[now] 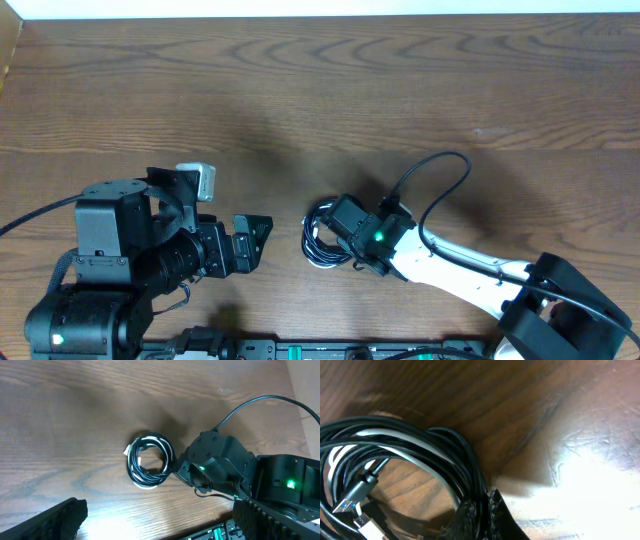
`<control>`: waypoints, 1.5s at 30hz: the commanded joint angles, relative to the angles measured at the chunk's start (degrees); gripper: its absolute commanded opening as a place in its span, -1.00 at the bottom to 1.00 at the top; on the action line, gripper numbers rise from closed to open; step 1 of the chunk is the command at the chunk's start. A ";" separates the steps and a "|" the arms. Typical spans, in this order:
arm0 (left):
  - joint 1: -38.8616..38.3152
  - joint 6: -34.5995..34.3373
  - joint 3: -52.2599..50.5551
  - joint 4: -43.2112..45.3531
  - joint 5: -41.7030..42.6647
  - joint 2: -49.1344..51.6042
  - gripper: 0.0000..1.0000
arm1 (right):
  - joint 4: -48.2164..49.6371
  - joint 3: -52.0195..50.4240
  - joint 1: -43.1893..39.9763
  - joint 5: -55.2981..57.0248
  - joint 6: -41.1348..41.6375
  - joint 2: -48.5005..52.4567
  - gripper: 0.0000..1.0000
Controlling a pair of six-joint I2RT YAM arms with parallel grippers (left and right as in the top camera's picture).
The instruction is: Untangle cables
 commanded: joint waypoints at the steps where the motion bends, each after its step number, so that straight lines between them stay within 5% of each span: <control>1: -0.24 0.57 0.52 -0.17 -0.52 -0.04 0.98 | 3.15 -0.52 0.20 2.62 -12.33 0.44 -0.98; 7: -0.24 0.57 0.52 -0.42 -0.52 -0.02 0.98 | 3.21 5.99 -3.08 2.34 -50.38 -2.43 -0.97; 10: -0.24 0.57 0.52 -0.44 -0.52 -0.04 0.98 | -3.04 12.24 -5.84 4.44 -61.66 -4.81 -0.97; 15: -0.24 0.74 0.50 -0.57 -0.55 -0.02 0.98 | -14.05 23.10 -13.00 9.35 -64.98 -8.66 -0.98; 20: -0.24 1.46 0.52 -0.57 -0.79 -0.02 0.98 | -13.68 28.81 -14.32 5.38 -75.30 -11.56 -0.97; 29: -0.24 1.46 0.37 -0.61 -1.86 -0.02 0.98 | -5.62 39.87 -14.49 5.42 -81.55 -15.28 -0.97; 30: -0.24 1.49 0.35 -0.63 -1.86 -0.02 0.98 | -5.09 40.48 -14.56 5.64 -82.03 -15.41 -0.76; 34: -0.24 1.49 0.37 -0.61 -1.86 -0.02 0.98 | -6.56 40.98 -15.50 5.68 -82.03 -14.99 0.60; 36: -0.24 1.46 0.35 -0.61 -1.86 -0.02 0.98 | -11.21 40.98 -16.13 5.95 -81.72 -14.03 0.99; 41: -0.24 1.46 0.35 -0.63 -1.84 -0.02 0.98 | -27.21 40.74 -18.14 11.26 -78.14 -8.59 0.98; 45: -0.24 1.44 0.35 -0.63 -1.84 -0.02 0.98 | -35.06 40.57 -18.82 0.20 -82.38 -1.99 0.99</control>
